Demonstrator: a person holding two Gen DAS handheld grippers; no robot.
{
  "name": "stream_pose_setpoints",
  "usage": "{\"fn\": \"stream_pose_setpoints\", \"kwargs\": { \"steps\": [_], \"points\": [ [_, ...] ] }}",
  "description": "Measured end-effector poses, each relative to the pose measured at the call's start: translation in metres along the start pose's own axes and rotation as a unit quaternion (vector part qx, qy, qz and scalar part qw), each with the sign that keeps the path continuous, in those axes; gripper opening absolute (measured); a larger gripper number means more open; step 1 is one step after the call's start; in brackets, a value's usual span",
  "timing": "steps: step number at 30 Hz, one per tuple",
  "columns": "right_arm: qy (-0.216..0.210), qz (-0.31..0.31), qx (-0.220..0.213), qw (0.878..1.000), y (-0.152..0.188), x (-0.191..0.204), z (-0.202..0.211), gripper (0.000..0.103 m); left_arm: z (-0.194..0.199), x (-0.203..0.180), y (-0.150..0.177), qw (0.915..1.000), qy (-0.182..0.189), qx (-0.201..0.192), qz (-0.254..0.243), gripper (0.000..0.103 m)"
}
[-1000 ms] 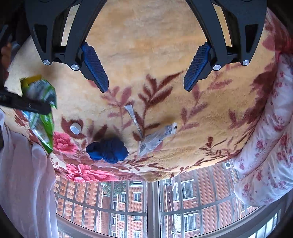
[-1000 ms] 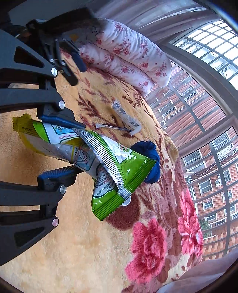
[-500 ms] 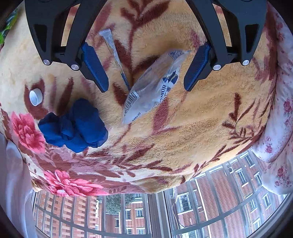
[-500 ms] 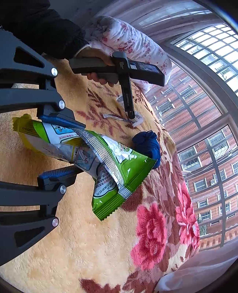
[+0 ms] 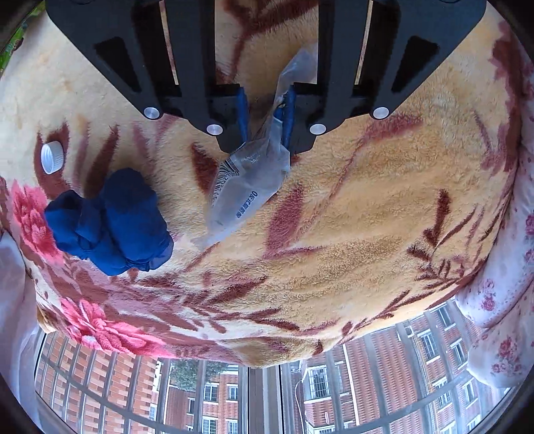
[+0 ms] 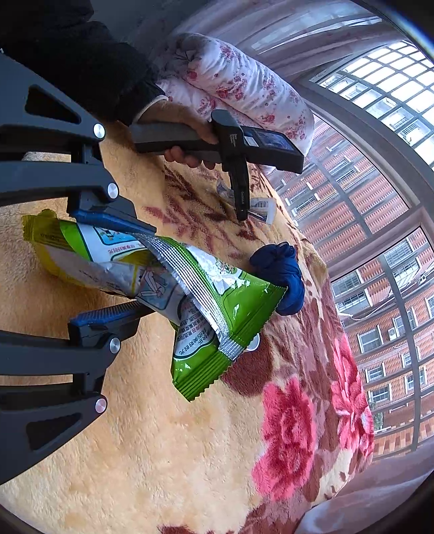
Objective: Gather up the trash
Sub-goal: 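Grasp the clear plastic wrapper with the left gripper and lift it, then carry the snack bag and plastic wrapper down toward the orange bin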
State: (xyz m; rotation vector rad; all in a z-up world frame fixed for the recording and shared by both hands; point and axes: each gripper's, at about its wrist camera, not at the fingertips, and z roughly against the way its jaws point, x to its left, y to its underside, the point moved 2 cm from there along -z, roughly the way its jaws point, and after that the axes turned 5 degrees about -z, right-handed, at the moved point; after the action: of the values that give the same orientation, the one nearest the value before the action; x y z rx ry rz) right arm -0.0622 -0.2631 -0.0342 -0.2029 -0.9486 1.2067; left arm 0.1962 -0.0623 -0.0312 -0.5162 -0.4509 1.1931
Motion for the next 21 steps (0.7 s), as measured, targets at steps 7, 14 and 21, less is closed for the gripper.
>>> {"fn": "stream_pose_setpoints", "kwargs": {
  "steps": [7, 14, 21],
  "points": [
    [-0.002, 0.017, -0.008, 1.000, 0.004, 0.014, 0.015, 0.039, 0.049, -0.002, 0.035, 0.9994, 0.025, -0.020, 0.009, 0.012],
    [-0.014, 0.038, -0.015, 0.999, 0.017, 0.034, 0.035, 0.034, 0.106, -0.013, 0.080, 0.9979, 0.048, -0.037, 0.022, 0.012],
    [-0.027, 0.036, -0.009, 0.999, 0.030, 0.044, 0.043, 0.029, 0.150, -0.029, 0.114, 0.9968, 0.040, -0.068, 0.009, 0.011]
  ]
}}
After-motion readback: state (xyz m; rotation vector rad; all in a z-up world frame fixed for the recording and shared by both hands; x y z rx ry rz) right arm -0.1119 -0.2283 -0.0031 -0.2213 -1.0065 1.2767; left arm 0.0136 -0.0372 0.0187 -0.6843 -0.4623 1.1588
